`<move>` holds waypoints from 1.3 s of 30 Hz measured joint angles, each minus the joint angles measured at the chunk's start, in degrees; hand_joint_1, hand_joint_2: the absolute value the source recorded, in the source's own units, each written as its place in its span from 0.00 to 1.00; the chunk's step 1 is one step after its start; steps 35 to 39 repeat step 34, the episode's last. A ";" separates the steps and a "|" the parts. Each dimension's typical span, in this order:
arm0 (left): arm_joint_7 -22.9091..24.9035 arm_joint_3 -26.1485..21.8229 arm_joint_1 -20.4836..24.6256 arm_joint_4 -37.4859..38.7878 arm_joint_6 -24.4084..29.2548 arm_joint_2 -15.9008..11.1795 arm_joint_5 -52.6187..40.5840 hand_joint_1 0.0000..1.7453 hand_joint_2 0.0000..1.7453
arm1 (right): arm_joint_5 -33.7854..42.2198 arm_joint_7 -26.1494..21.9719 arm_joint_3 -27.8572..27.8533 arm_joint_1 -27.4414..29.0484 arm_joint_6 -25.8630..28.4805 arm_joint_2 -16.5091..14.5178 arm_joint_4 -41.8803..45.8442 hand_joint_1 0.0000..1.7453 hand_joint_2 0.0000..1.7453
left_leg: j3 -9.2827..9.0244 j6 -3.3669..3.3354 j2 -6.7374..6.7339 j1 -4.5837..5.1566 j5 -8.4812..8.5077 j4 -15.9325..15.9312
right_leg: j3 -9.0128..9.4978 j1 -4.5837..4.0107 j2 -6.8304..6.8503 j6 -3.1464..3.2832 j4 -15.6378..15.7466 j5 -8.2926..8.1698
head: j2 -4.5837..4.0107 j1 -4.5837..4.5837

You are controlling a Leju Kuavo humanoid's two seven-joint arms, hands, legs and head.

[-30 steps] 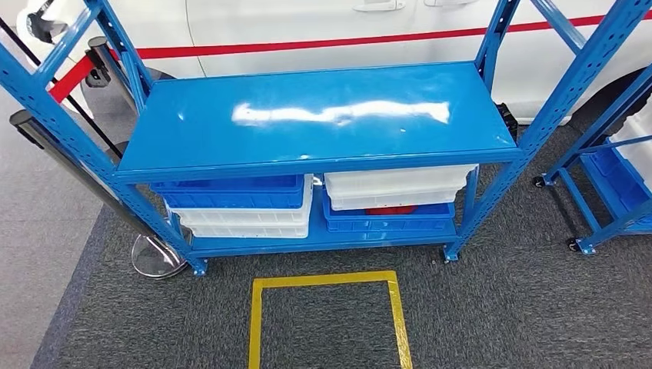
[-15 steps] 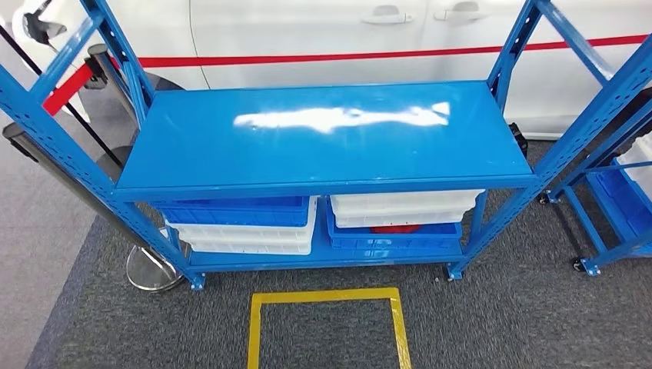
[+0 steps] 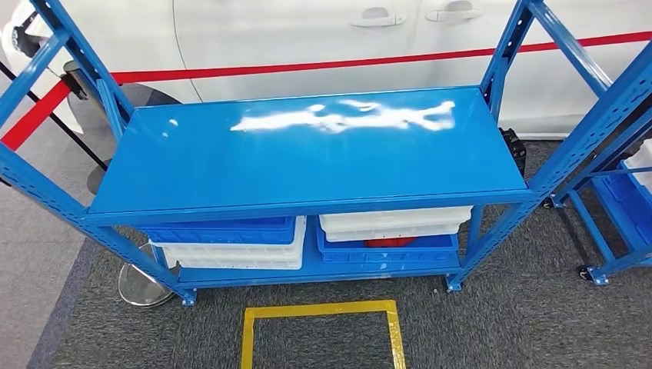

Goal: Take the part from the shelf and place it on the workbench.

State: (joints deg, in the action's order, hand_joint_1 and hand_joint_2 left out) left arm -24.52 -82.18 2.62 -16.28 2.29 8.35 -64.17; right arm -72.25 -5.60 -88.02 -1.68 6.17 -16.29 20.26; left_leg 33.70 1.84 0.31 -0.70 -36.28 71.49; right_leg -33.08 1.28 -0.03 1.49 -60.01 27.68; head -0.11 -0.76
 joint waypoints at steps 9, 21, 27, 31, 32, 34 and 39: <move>-0.06 -0.03 -0.14 0.00 0.96 -0.11 -0.79 0.00 0.00 | -0.70 -0.07 0.00 -0.16 1.06 0.22 -0.64 0.00 0.00 | -0.16 -3.09 -0.04 1.39 9.23 -12.00 | 2.63 -0.49 -0.27 -1.18 0.45 2.13 | 0.00 -0.14; 0.40 -0.04 0.08 0.00 1.09 0.23 -0.84 0.00 0.00 | -1.08 -0.07 0.00 -0.34 1.36 0.91 -0.95 0.00 1.00 | -2.51 -2.90 0.02 0.77 9.16 -13.41 | 0.04 -0.28 -0.11 -2.62 -2.18 1.10 | 0.00 -0.05; 1.13 -0.06 0.30 0.00 1.39 0.20 -1.01 0.00 0.00 | -0.88 1.21 -0.02 -0.46 2.58 0.93 -1.24 0.00 1.00 | -2.85 -2.50 0.05 1.07 8.64 -13.44 | 1.19 -0.32 -0.29 -1.04 0.57 0.58 | 0.00 -0.28; 1.56 -0.07 0.37 0.00 1.66 0.13 -1.16 0.00 0.25 | 0.16 2.49 -0.02 -0.62 4.05 0.95 -1.57 0.00 1.00 | -3.14 -4.17 0.04 1.25 8.72 -13.75 | 1.43 -0.42 -0.30 -0.94 0.74 0.63 | 0.00 -0.55; 1.63 -0.07 0.38 0.00 1.70 0.13 -1.16 0.00 0.50 | 0.33 2.51 -0.02 -0.66 4.17 0.95 -1.64 0.00 1.00 | -3.16 -4.16 0.04 1.22 8.72 -13.77 | 1.44 -0.49 -0.30 -0.86 0.73 0.67 | 0.00 -0.56; 1.79 -0.07 0.39 0.00 1.76 0.13 -1.16 0.00 1.00 | 0.42 2.51 -0.02 -0.71 4.19 0.95 -1.74 0.00 1.00 | -3.19 -4.10 0.04 1.19 8.75 -13.81 | 1.47 -0.57 -0.30 -0.77 0.71 0.72 | 0.00 -0.55; 1.79 -0.07 0.39 0.00 1.76 0.13 -1.16 0.00 1.00 | 0.42 2.51 -0.02 -0.71 4.19 0.95 -1.74 0.00 1.00 | -3.19 -4.10 0.04 1.19 8.75 -13.81 | 1.47 -0.57 -0.30 -0.77 0.71 0.72 | 0.00 -0.55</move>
